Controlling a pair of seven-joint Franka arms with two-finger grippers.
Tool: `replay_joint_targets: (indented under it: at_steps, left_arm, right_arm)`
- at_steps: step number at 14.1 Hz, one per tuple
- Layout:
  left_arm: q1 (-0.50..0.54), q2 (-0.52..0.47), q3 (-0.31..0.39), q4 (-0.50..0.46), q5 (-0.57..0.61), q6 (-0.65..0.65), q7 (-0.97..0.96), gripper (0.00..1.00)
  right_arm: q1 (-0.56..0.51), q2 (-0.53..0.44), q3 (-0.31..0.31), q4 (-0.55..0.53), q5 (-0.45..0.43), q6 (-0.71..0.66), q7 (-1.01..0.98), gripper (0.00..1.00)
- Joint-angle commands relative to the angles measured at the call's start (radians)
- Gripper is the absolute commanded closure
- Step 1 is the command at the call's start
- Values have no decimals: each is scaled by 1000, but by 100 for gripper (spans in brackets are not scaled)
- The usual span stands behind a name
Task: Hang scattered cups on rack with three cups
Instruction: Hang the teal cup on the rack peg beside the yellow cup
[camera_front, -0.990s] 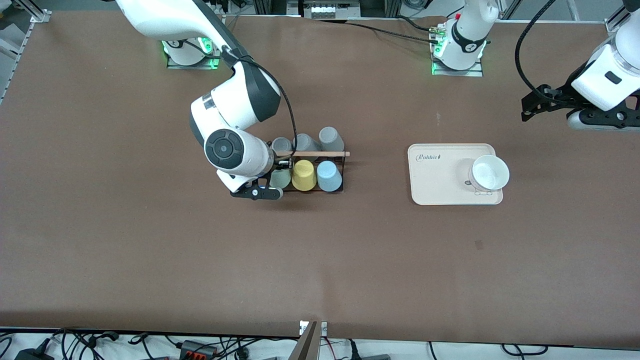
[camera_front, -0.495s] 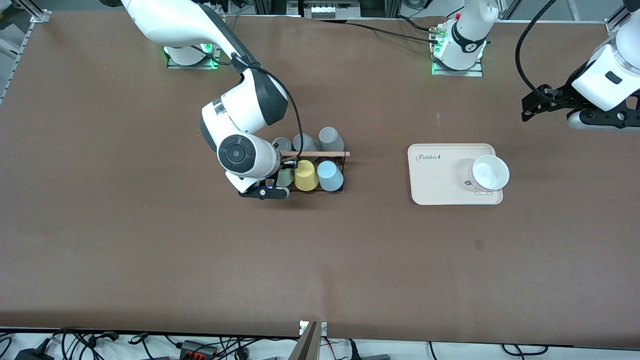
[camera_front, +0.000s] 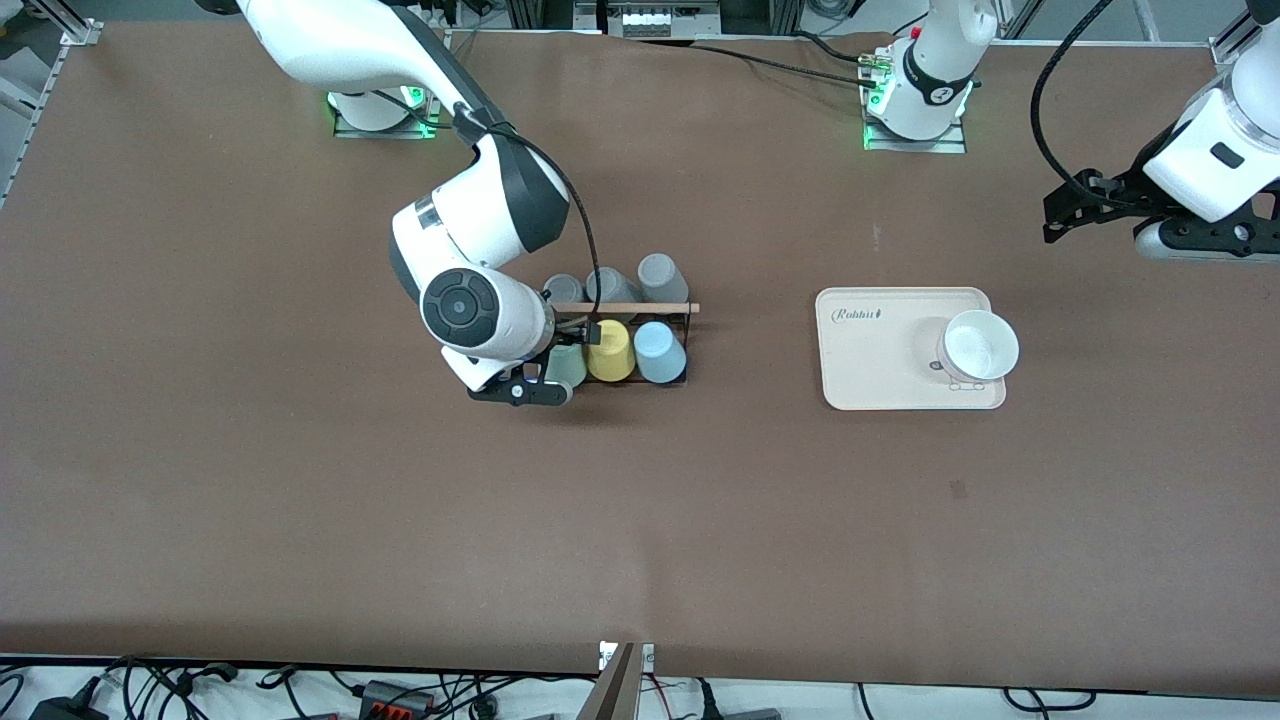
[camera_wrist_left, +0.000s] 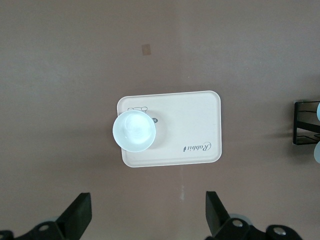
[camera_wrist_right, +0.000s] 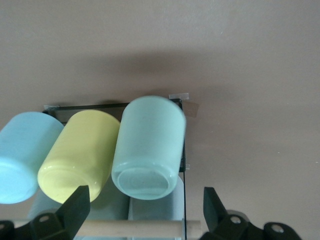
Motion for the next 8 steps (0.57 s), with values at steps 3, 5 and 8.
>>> replay_joint_targets:
  at_steps: [3,5,8]
  left_arm:
    - [6,2,-1,10,-17,-10,20,0]
    - [6,2,-1,10,-17,-10,20,0]
    - [6,2,-1,10,-17,-10,22,0]
  right_arm:
    - [-34,-54,-3,34,2,-66,10,0]
    - [-52,-78,-8,34,-9,-66,6,0]
    - [-75,-94,-61,76,-51,-69,0,0]
